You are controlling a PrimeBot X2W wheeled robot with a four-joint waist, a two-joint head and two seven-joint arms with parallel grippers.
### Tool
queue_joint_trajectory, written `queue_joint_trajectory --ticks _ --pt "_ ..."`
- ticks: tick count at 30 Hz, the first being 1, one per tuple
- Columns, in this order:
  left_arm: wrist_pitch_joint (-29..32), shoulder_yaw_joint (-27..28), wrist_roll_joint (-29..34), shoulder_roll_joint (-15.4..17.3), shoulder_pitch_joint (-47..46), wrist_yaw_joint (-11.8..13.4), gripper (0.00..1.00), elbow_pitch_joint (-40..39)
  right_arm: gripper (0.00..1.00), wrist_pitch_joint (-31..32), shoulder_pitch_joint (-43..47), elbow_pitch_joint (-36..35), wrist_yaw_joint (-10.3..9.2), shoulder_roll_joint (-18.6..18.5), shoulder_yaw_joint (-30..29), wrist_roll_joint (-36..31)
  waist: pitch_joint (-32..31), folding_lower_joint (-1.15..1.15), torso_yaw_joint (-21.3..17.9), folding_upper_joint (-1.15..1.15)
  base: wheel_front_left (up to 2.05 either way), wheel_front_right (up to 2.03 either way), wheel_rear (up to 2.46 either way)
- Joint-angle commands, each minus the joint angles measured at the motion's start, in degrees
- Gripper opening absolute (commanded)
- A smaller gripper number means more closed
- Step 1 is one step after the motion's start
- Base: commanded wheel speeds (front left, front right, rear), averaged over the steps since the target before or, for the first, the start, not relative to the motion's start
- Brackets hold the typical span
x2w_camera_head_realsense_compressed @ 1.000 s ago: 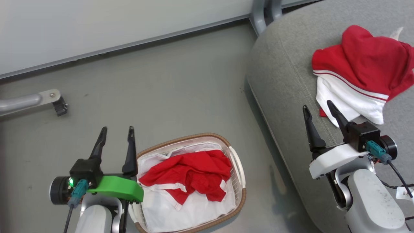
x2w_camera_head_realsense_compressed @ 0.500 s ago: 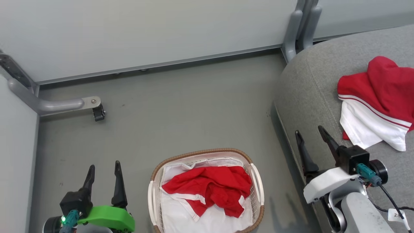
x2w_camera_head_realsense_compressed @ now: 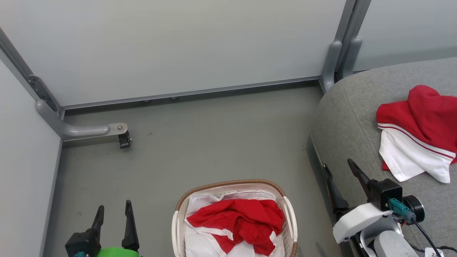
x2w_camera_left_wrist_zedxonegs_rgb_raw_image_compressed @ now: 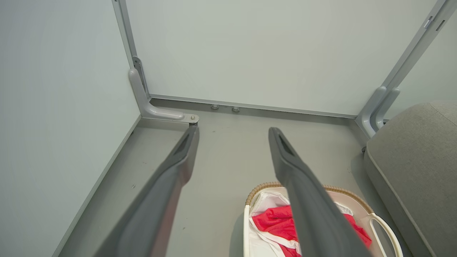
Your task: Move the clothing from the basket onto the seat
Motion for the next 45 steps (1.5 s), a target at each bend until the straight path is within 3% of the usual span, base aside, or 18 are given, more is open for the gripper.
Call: queue_joint_trajectory --ticks 1,10,26,45 --pt "-0.05 0.04 -0.30 0.10 0.62 -0.45 1.00 0.03 1.00 -0.12 0.44 0.11 -0.08 -0.15 0.05 0.08 0.29 0.00 -0.12 0.00 0.00 0.00 0.00" --pt "-0.05 -3.88 -0.29 0.10 -4.51 -1.73 1.00 2.03 1.00 -0.12 -3.47 -1.67 -0.08 -1.11 0.69 1.07 6.07 0.00 -2.09 0.00 0.00 0.00 0.00" --pt "-0.05 -15.23 0.41 0.17 -20.99 -2.77 1.00 15.49 1.00 -0.12 -14.00 -8.19 -0.08 -1.40 2.31 2.80 24.03 0.00 -9.55 0.00 0.00 0.00 0.00" --pt "-0.05 -19.22 7.00 0.94 -38.53 -3.88 1.00 33.52 1.00 -0.12 -24.05 -18.79 -0.08 1.24 4.32 4.41 42.55 0.00 -16.54 0.00 0.00 0.00 0.00"
